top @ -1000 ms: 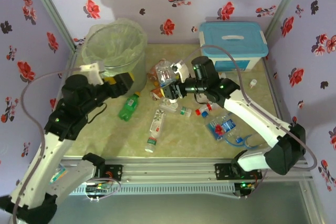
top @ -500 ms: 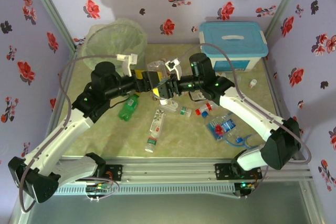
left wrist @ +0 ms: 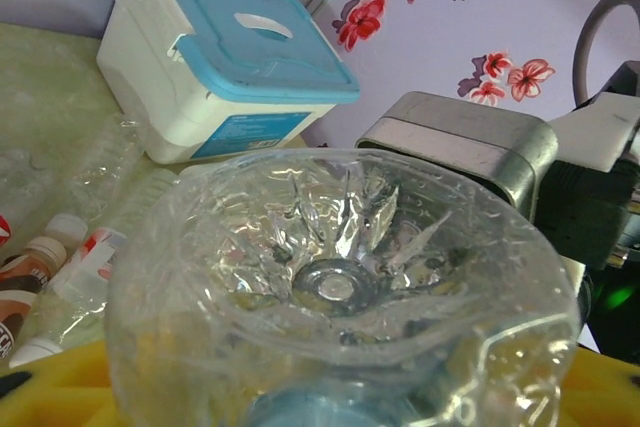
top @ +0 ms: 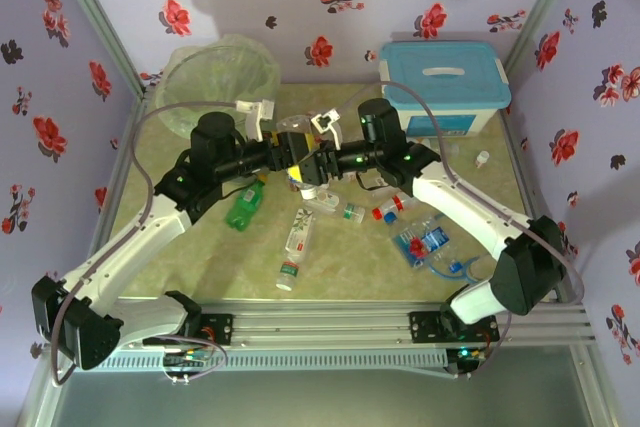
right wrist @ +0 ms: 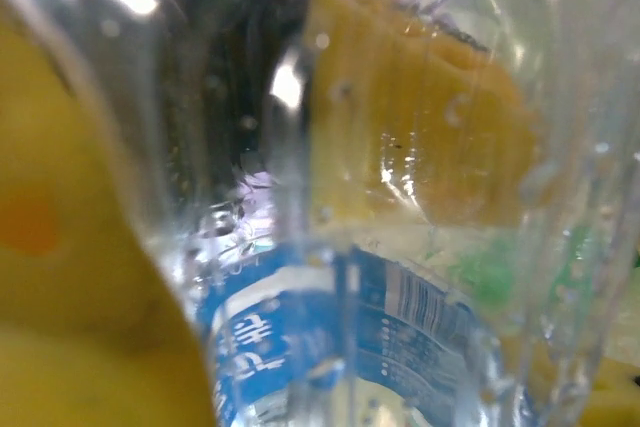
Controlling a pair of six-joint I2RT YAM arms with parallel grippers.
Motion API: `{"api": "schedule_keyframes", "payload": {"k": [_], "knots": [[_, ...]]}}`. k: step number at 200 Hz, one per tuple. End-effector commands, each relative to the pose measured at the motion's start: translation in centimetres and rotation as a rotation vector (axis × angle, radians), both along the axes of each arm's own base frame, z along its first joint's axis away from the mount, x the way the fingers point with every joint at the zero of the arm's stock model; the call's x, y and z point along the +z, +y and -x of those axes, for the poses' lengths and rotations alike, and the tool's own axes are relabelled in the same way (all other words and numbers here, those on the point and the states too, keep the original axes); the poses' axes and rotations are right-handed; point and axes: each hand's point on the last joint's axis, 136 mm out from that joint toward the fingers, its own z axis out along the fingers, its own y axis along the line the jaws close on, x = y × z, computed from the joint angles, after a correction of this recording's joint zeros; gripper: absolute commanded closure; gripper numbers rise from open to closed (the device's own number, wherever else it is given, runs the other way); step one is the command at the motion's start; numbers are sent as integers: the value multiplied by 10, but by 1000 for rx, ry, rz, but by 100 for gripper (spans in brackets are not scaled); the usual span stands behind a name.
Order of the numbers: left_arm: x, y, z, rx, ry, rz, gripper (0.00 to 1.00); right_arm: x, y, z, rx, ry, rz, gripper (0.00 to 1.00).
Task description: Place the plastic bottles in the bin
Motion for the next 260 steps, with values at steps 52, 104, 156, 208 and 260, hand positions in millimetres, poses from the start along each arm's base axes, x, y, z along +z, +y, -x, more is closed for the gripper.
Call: {"api": "schedule_keyframes", "payload": {"k": [52, 104, 156, 208, 260], "knots": [[36, 4, -9, 9, -48, 52, 57, 23, -4, -5, -2, -97, -3, 15], [65, 42, -31, 112, -94, 25, 59, 28, -56, -18, -155, -128, 29, 1], [131, 129, -75, 381, -211, -38, 65, -3, -105, -26, -351, -89, 145, 1], [95, 199, -151, 609, -91, -357, 72, -25, -134, -31, -504, -75, 260, 1], [-11, 214, -199, 592, 113, -647, 77, -48, -155, -35, -582, -80, 400, 1]]}}
